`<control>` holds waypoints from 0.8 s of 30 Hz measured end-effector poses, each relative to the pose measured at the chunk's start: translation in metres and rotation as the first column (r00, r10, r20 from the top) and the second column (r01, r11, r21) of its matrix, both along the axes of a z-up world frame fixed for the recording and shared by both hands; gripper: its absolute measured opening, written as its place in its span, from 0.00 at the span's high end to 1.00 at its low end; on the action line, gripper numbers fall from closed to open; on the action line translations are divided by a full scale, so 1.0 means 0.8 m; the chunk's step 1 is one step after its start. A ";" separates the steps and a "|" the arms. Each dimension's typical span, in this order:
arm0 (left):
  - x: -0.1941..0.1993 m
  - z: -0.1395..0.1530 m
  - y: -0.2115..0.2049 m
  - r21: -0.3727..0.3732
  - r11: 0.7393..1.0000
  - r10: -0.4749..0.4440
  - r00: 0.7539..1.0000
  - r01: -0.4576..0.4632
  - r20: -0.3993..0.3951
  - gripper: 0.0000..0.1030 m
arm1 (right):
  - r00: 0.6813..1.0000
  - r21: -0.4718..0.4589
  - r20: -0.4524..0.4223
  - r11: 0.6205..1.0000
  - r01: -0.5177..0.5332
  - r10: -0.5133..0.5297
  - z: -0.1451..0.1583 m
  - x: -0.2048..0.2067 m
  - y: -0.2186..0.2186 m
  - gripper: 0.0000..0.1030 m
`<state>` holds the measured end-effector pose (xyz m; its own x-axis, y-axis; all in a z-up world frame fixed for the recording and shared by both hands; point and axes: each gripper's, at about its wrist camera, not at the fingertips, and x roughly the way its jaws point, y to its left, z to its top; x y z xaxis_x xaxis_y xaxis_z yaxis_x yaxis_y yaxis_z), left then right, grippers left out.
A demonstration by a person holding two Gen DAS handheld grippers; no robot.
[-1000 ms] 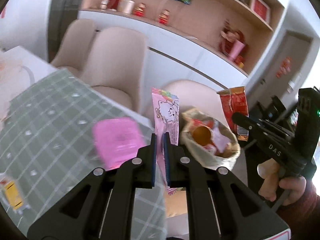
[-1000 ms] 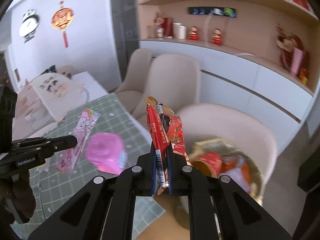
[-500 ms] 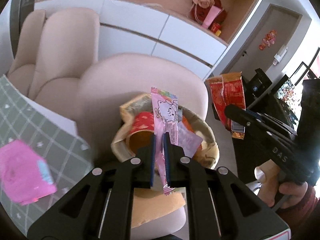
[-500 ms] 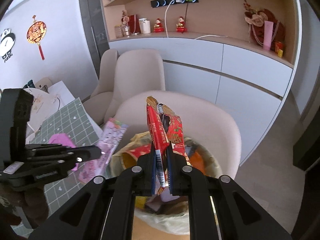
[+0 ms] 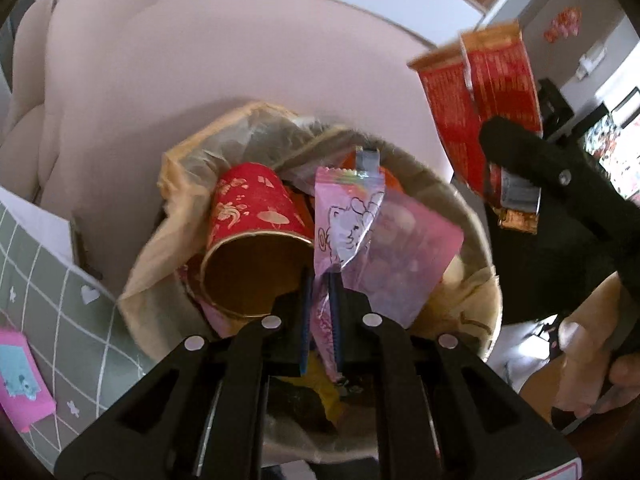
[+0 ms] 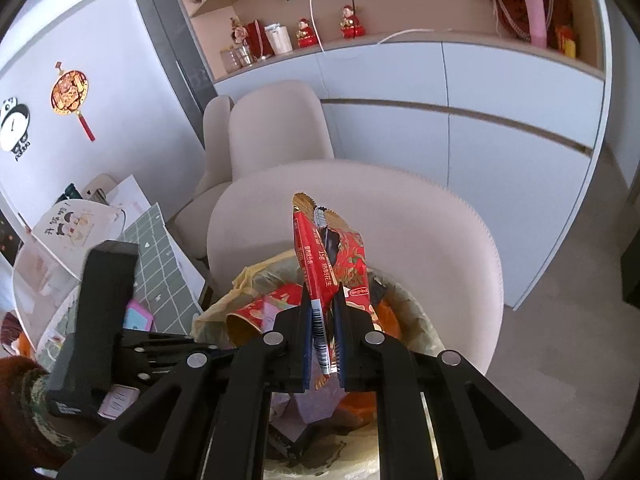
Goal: Collect trash
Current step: 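Open both tools to drop the wrappers into the bin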
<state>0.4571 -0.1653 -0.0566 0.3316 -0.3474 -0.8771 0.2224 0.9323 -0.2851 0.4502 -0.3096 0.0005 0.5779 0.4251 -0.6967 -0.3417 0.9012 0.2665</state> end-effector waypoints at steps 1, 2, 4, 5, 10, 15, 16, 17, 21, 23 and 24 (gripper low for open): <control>0.002 -0.005 -0.005 0.014 1.000 -0.001 1.000 0.001 -0.007 0.92 | 1.000 0.000 -0.001 1.000 -0.007 0.007 -0.002 0.002 0.000 0.90; 0.004 -0.010 -0.009 0.027 1.000 0.002 1.000 -0.001 -0.018 0.92 | 1.000 -0.005 -0.002 1.000 -0.012 0.012 -0.005 0.003 0.001 0.90; 0.007 -0.015 -0.014 0.030 1.000 0.007 1.000 -0.006 -0.021 0.91 | 1.000 -0.008 -0.009 1.000 -0.011 0.011 -0.009 0.009 0.000 0.90; 0.008 -0.014 -0.014 0.021 1.000 0.012 1.000 -0.012 -0.012 0.89 | 1.000 -0.004 -0.015 1.000 -0.009 0.009 -0.011 0.011 -0.001 0.90; -0.006 0.014 -0.001 -0.070 0.997 0.035 0.999 -0.032 0.032 0.67 | 1.000 0.010 -0.028 1.000 -0.013 0.014 -0.014 0.014 -0.002 0.90; -0.042 0.051 0.025 -0.107 0.992 0.073 0.991 -0.061 0.109 0.62 | 0.998 0.026 -0.053 0.999 -0.044 0.046 -0.023 0.010 0.014 0.90; -0.053 0.054 0.031 -0.104 0.992 0.087 0.989 -0.075 0.122 0.62 | 0.997 0.025 -0.061 0.998 -0.053 0.054 -0.026 0.008 0.019 0.90; -0.062 0.059 0.041 -0.099 0.991 0.105 0.985 -0.092 0.139 0.62 | 0.996 0.021 -0.067 0.998 -0.058 0.059 -0.029 0.006 0.024 0.90; -0.094 0.076 0.079 -0.061 0.982 0.187 0.961 -0.179 0.204 0.54 | 0.988 -0.036 -0.140 0.997 -0.072 0.067 -0.061 0.002 0.048 0.90; -0.116 0.081 0.099 -0.061 0.973 0.231 0.949 -0.223 0.213 0.54 | 0.979 -0.046 -0.193 0.996 -0.070 0.060 -0.082 0.003 0.055 0.90; -0.126 0.082 0.110 -0.061 0.968 0.252 0.944 -0.245 0.213 0.54 | 0.977 -0.045 -0.205 0.997 -0.065 0.055 -0.087 0.003 0.056 0.90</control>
